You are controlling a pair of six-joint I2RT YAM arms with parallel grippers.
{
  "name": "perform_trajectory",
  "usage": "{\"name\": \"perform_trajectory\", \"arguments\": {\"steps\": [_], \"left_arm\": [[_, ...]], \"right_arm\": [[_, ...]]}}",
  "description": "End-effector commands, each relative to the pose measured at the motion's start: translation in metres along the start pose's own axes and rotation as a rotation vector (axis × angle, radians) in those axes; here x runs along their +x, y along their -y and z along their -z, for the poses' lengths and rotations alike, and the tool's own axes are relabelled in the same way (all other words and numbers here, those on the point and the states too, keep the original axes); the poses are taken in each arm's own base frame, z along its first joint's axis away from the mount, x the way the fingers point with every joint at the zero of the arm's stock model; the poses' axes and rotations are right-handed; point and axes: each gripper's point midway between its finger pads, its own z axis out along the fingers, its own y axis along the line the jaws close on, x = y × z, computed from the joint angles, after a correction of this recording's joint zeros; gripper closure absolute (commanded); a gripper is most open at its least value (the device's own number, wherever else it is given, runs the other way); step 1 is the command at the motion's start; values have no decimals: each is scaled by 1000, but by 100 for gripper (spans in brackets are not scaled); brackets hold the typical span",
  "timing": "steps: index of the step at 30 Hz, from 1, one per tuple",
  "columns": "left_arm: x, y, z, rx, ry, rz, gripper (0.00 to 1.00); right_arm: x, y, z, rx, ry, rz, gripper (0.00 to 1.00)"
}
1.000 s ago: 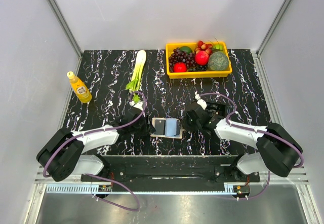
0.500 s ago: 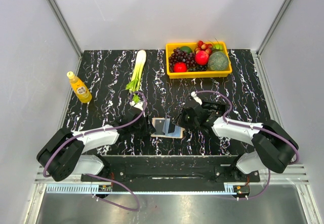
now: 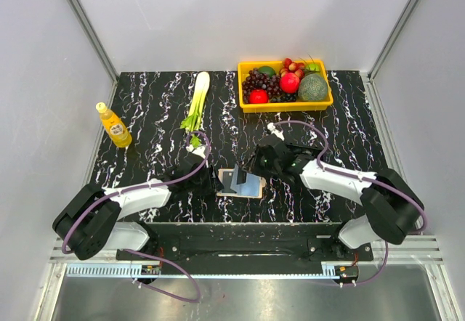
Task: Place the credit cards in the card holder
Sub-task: Insert the credit card into the card holder.
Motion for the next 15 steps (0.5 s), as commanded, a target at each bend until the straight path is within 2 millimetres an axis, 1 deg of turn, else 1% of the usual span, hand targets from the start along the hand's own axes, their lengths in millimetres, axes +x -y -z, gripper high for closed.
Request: {"name": "perform_trajectory", "arguments": {"steps": [1,5,7,8,10,13,15], "left_arm": [[19,-12,2,-36,-74,-9,60],[18,-12,5,-41,-65,-9,60],[14,-18,9,-72,-40,-6,58],[7,-19,13,-82,-7,-4,57],[0,-23,21,-107,39,1,53],[-13,-20,35,-92,117,16,47],[-19,-10,41,-43,151,11,44]], "right_arm": [[3,-13,-11,-28,-57,29,100],[10,0,-20,20,-70,20,100],[12,4,-22,30,-77,22,100],[13,4,-23,26,-79,21,100],[14,3,-24,22,-84,23,100],[18,2,-28,12,-102,25,100],[19,3,-29,13,-108,22,100]]}}
